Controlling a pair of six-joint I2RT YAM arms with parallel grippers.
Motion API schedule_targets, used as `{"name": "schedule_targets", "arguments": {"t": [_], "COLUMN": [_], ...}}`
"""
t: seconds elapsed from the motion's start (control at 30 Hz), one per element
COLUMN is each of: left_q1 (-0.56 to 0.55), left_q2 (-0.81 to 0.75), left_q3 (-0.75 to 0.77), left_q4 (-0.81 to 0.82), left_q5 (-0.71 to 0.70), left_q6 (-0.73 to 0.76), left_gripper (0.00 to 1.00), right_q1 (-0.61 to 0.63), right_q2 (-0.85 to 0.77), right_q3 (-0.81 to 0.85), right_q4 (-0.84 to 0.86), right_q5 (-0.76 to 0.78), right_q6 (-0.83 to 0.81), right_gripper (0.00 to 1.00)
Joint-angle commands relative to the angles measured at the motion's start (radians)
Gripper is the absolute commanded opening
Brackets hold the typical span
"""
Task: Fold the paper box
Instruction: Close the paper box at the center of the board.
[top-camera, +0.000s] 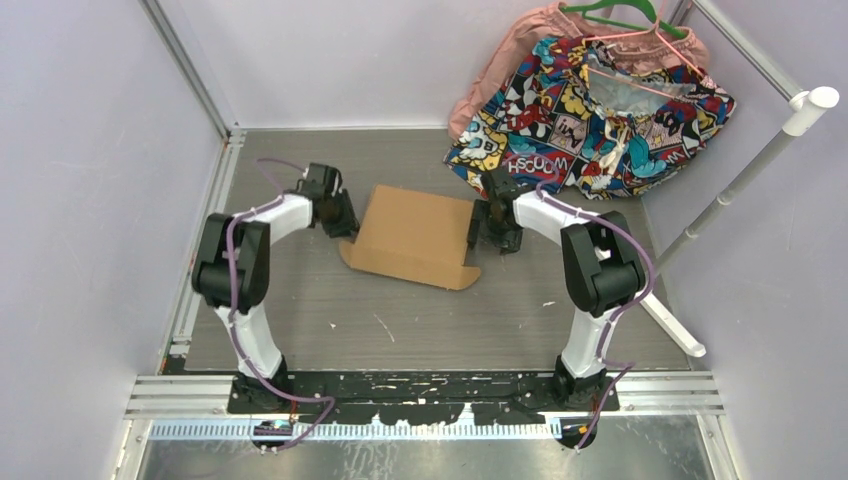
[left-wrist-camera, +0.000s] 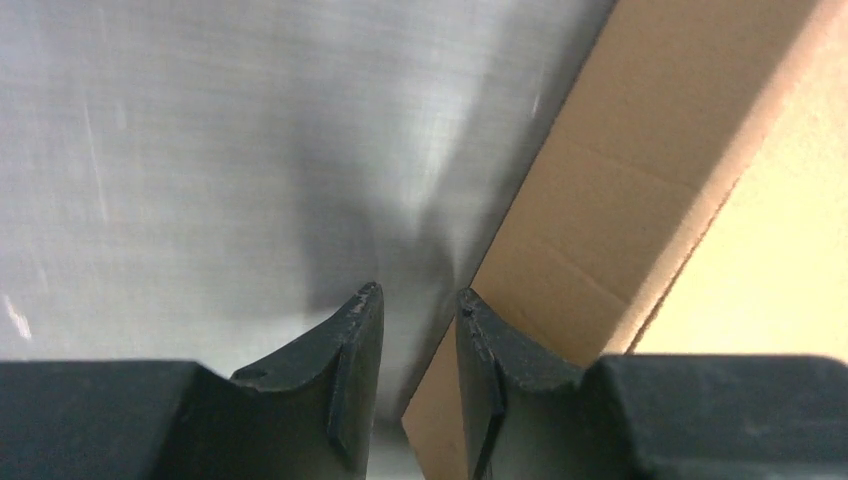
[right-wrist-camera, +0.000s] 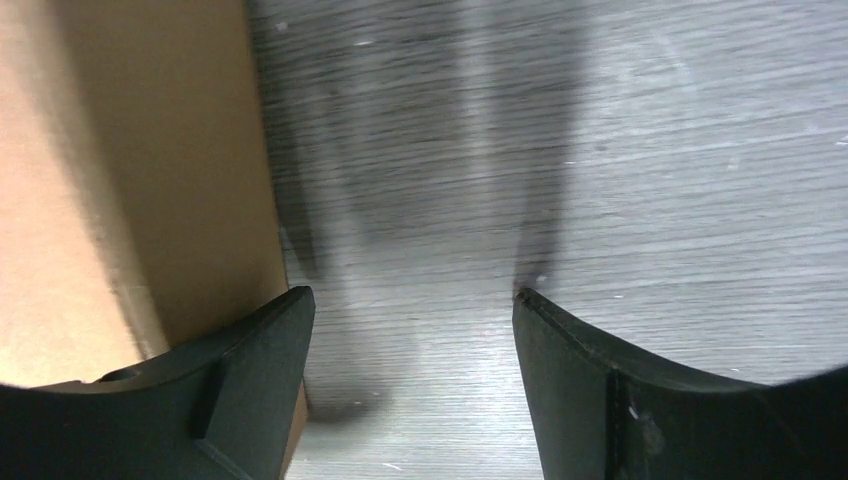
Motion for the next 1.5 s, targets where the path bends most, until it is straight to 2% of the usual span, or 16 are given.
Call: {"name": "schedule_targets", "arguments": {"t": [0.0,0.1,0.27,0.4,0.6,0.67,0.7,0.8,0.83,0.93,1.07,1.2,1.47], "left_q1": [-0.08,-0.091,-0.088,-0.083,-0.074,-0.075,-0.076,-0.076,-0.077,-0.098,-0.158,-0.212,-0.253], "left_q2": [-0.161,-0.226,-0.307,-0.384,-0.522,-0.576,-0.601,-0.671,-0.689,-0.724,-0.724,-0.669,-0.598], "left_q3": [-0.255,-0.346,-0.316,-0.312,-0.323,-0.312,-0.305,-0.306,-0.306,-0.319,-0.339,-0.365,-0.393], "left_q4": [0.1,0.103,-0.019,-0.113,-0.164,-0.196,-0.212,-0.22,-0.215,-0.183,-0.164,-0.127,-0.053], "left_q5": [-0.029,-0.096,-0.186,-0.265,-0.26,-0.26,-0.264,-0.222,-0.198,-0.153,-0.171,-0.181,-0.19], "left_q6": [-0.052,-0.066,-0.057,-0.08,-0.108,-0.104,-0.1,-0.086,-0.083,-0.07,-0.056,-0.057,-0.06], "left_gripper": [0.35,0.37,0.43,0.53,0.56,0.67,0.69,0.97,0.99,1.0,1.0,1.0,0.91], "right_q1": [-0.05,-0.084,-0.09,-0.09,-0.077,-0.065,-0.06,-0.031,-0.005,0.054,0.076,0.081,0.097], "right_q2": [-0.058,-0.096,-0.205,-0.304,-0.406,-0.414,-0.415,-0.406,-0.398,-0.375,-0.358,-0.328,-0.309], "right_q3": [-0.038,-0.061,-0.066,-0.05,-0.05,-0.048,-0.047,-0.054,-0.048,-0.037,-0.046,-0.06,-0.106], "right_q4": [0.032,0.017,-0.028,-0.077,-0.075,-0.091,-0.101,-0.102,-0.106,-0.11,-0.1,-0.095,-0.062], "right_q5": [0.019,0.065,0.181,0.235,0.068,0.036,0.026,-0.02,-0.019,0.026,0.057,0.048,0.036], "right_q6": [-0.015,-0.027,-0.051,-0.081,-0.119,-0.135,-0.139,-0.158,-0.165,-0.172,-0.165,-0.167,-0.153], "right_gripper": [0.79,0.79,0.79,0.79,0.78,0.78,0.79,0.84,0.86,0.99,1.0,0.96,0.86]}}
